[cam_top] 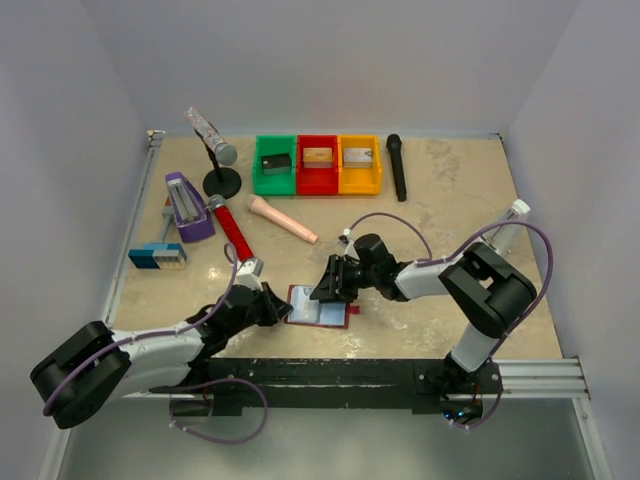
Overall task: Take the credit cards out of the card holder
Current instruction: Remove the credit card from the card holder.
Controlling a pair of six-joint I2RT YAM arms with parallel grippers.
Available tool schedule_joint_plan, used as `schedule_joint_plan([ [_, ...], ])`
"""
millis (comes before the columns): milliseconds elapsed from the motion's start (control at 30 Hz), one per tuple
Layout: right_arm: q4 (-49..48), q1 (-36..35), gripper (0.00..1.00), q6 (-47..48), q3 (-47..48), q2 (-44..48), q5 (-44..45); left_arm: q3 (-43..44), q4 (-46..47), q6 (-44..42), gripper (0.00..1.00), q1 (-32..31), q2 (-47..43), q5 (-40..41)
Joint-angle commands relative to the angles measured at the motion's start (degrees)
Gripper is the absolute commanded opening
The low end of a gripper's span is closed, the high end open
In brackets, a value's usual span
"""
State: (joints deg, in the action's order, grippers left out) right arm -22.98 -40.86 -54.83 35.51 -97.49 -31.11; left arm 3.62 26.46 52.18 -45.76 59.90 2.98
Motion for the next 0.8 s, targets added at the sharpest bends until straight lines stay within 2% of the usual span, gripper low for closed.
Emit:
schedule_joint_plan([
  [0,-3.82,-0.27,0.47,-1.51,-1.05,-0.33,0.97,-1.24,3.69,0.99,0.08,0.41,0.31,0.62],
  [767,-12.51,-1.06,0.43,-4.49,-4.48,-1.38,-0.62,-3.62,7.29,2.57,0.08,0.14,3.21,-0.17],
])
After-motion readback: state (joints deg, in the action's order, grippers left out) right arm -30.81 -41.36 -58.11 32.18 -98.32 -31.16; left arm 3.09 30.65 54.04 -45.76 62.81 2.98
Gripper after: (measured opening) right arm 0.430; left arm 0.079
